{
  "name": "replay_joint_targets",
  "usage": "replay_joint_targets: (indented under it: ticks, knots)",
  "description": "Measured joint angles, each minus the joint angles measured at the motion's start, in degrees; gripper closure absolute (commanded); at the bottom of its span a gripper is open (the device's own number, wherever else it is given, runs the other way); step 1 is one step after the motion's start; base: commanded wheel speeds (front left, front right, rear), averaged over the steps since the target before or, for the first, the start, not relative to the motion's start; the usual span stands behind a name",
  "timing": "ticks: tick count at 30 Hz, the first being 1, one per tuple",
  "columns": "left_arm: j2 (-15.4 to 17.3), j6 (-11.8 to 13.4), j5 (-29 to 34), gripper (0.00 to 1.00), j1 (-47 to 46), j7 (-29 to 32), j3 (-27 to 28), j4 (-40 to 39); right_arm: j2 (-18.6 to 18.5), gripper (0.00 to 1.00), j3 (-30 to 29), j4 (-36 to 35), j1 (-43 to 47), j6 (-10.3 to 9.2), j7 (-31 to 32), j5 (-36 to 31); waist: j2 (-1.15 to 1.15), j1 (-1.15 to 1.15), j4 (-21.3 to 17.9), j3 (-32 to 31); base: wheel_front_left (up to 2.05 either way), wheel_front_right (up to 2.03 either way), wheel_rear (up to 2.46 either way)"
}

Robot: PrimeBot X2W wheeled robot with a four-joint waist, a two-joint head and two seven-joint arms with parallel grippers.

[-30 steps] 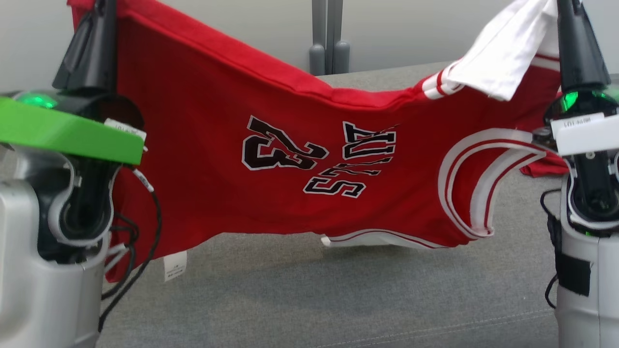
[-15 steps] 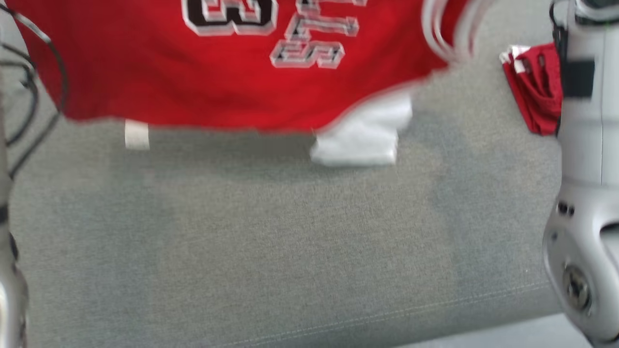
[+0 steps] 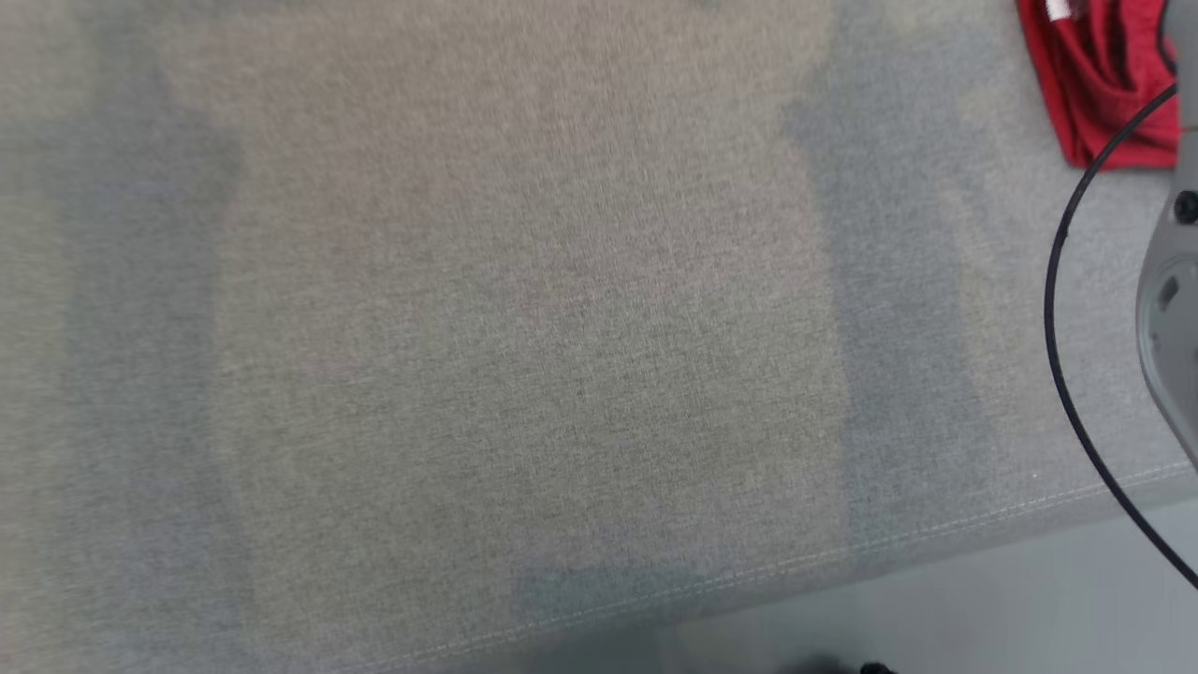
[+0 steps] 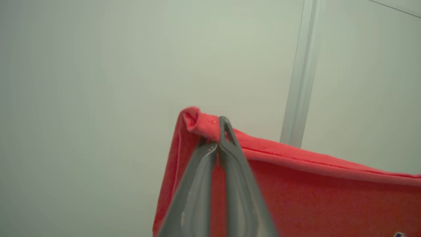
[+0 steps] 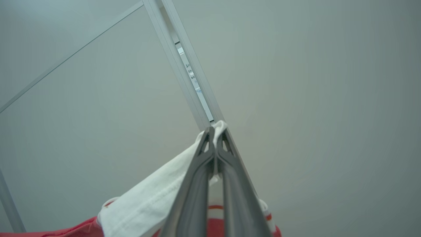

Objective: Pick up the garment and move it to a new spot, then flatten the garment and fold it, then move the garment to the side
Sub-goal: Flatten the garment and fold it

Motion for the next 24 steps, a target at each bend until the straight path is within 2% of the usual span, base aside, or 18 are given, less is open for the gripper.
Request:
replay_joint_targets:
  ticks: [5,12,17,24]
  knots:
    - [1.04,-2.43,-0.18,1.0,2.09,-3.6,-0.18,6.2,0.07,1.0,5.16,0.33,4.34,0.0,-0.31,4.2,0.0,0.0,-0.71,5.55,0.0,0.0,0.0]
    - [1.7,-7.28,-3.21,1.0,8.53,-7.9,1.65,8.82,0.12,1.0,10.17,-10.49,15.09,0.0,-0.47,9.78,0.0,0.01,-1.47,10.85,0.0,0.0,0.0]
    - [2.04,-9.31,-4.85,1.0,14.87,-9.1,2.38,5.84,-0.73,1.0,10.72,-18.15,23.49,0.0,-0.48,11.78,0.0,-0.01,-1.48,10.06,0.0,0.0,0.0]
    - [0.12,-10.03,-8.24,1.0,29.36,-9.99,4.33,-1.76,-3.94,1.0,12.3,-27.76,38.37,0.0,0.46,17.27,0.0,-0.01,-0.13,6.25,0.0,0.0,0.0]
